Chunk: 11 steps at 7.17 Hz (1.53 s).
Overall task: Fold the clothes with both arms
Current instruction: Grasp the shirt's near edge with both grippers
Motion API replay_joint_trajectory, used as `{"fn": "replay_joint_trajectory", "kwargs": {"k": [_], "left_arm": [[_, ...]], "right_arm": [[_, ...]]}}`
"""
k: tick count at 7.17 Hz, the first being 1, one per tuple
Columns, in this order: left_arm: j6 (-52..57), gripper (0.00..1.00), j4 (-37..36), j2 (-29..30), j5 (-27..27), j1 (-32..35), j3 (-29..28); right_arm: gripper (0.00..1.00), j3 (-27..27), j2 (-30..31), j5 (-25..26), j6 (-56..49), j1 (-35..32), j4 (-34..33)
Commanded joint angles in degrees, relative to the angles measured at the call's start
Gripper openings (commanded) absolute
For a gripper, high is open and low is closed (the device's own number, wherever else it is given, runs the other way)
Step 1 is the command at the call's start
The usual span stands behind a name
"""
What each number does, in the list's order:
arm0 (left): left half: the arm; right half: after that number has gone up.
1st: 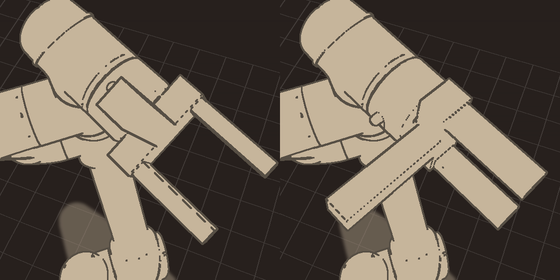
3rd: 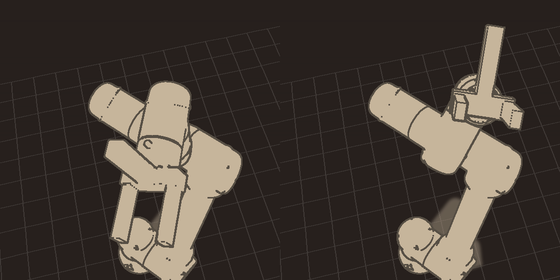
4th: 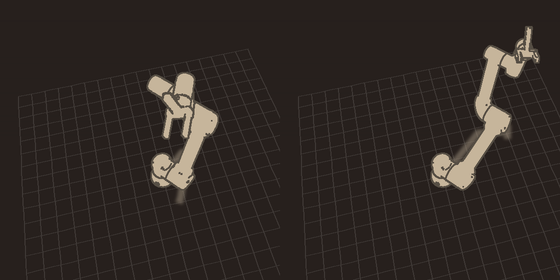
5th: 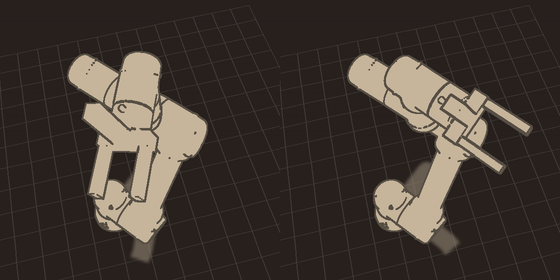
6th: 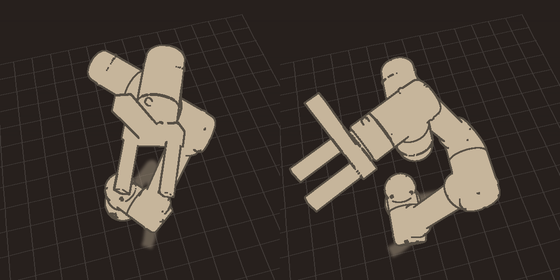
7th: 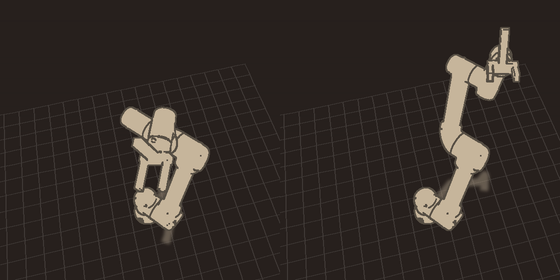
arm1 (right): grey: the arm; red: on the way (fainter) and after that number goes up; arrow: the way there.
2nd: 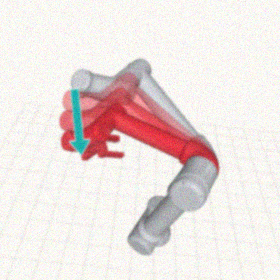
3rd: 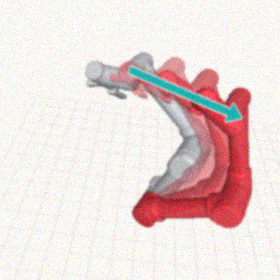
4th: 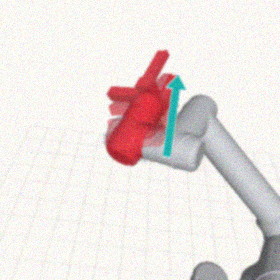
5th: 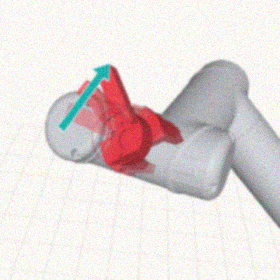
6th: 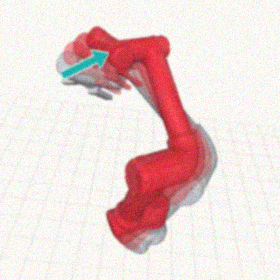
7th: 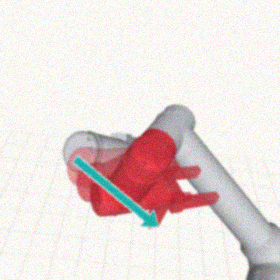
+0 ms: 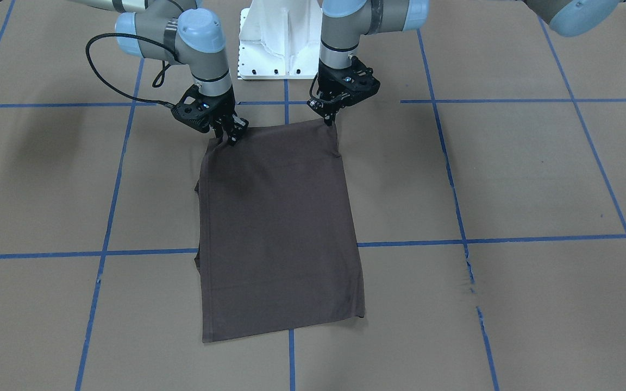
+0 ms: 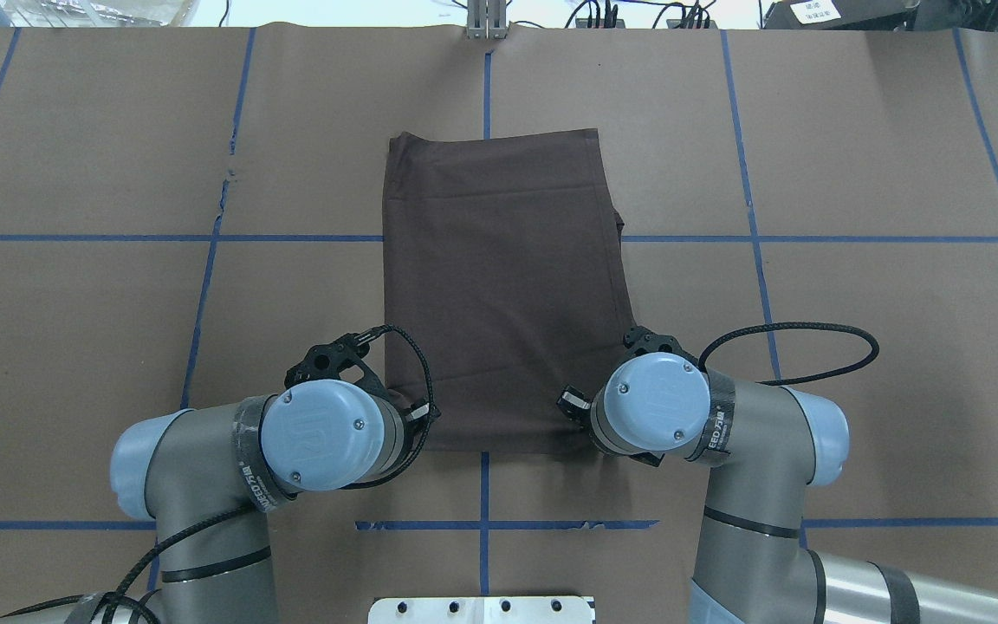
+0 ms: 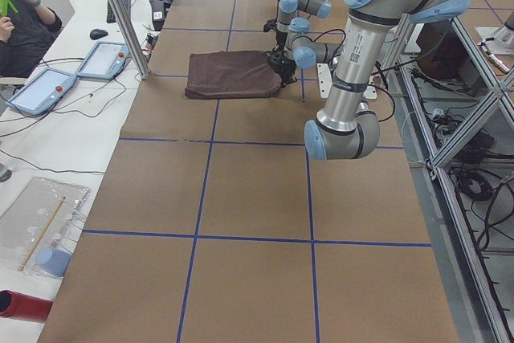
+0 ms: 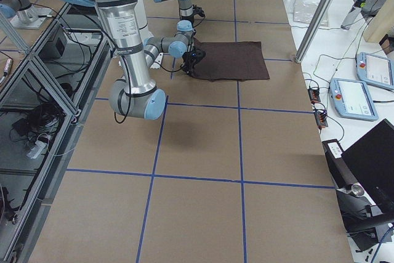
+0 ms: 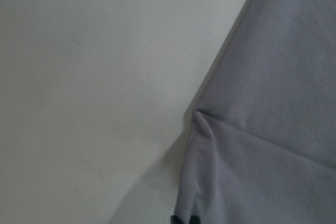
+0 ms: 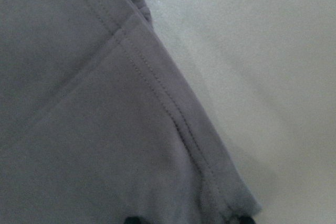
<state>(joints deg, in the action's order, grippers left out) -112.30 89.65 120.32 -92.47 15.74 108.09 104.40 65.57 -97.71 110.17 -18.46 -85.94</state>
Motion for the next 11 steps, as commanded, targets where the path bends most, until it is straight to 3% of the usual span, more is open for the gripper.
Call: {"fn": "replay_joint_trajectory", "kwargs": {"k": [1,3,5,7,9,11], "left_arm": [[-0.03,0.00,0.00,0.00,0.00,0.08,-0.08],[0.06,0.00,0.00,0.09,-0.08,-0.01,0.10],[-0.03,0.00,-0.35,-0.79,-0.08,-0.10,4.29],[-0.12,0.00,-2.80,-2.54,-0.87,-1.59,10.62],[-0.47,0.00,-7.89,-2.99,-1.84,-5.70,16.86],[-0.12,0.00,-7.91,-3.16,-2.36,-5.81,17.94]], "right_arm": [[0.00,-0.16,-1.93,0.07,-0.21,-0.26,-1.24],[0.00,0.36,-2.20,0.33,-0.22,-0.35,-1.16],[0.00,1.67,-1.77,-0.80,-0.30,-0.44,-0.63],[0.00,9.29,0.59,-0.81,-0.30,1.57,-1.06],[0.00,15.81,5.08,-5.70,-0.39,3.25,-0.54],[0.00,14.44,4.13,-5.83,-1.09,3.25,-0.37]]}}
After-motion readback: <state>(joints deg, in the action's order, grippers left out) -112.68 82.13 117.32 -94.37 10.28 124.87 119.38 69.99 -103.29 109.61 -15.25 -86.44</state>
